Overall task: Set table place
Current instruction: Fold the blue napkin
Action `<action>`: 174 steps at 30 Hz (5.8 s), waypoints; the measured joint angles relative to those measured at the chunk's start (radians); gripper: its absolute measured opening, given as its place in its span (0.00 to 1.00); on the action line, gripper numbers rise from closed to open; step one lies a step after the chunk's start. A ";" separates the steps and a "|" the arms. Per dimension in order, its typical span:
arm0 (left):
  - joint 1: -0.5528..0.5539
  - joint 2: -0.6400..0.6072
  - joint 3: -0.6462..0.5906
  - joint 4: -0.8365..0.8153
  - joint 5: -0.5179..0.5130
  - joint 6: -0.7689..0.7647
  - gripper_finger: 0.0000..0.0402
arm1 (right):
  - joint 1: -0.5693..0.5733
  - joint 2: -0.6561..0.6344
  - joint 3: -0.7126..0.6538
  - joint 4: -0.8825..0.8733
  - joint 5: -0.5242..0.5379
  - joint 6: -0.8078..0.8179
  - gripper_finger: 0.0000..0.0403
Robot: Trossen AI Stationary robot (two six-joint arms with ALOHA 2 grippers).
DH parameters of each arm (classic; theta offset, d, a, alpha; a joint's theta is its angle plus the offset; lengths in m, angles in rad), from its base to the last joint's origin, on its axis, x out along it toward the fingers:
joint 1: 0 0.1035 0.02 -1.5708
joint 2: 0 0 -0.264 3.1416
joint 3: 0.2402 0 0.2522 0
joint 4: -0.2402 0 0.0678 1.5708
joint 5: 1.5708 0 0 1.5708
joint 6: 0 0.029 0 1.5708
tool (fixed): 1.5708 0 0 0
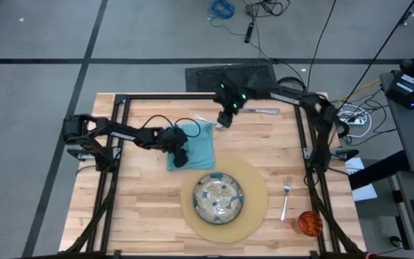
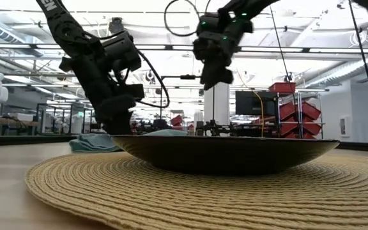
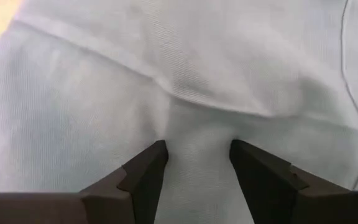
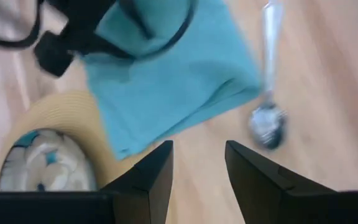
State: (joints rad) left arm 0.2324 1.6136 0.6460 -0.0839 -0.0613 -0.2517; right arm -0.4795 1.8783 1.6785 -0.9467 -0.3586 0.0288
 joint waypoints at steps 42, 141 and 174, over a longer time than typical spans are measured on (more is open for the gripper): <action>0.073 -0.604 -0.183 -0.394 0.025 -0.230 0.44 | 0.381 0.090 -0.345 0.794 -0.040 0.164 0.34; 0.408 -0.011 -0.190 0.340 0.544 -0.365 0.00 | 0.434 0.693 0.631 -0.165 0.607 0.578 0.09; 0.333 0.198 0.113 0.329 0.573 -0.381 0.00 | 0.401 0.653 0.463 -0.258 0.506 0.608 0.09</action>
State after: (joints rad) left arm 0.5653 1.8120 0.7592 0.2448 0.5121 -0.6323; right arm -0.0780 2.5309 2.1410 -1.2049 0.1477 0.6371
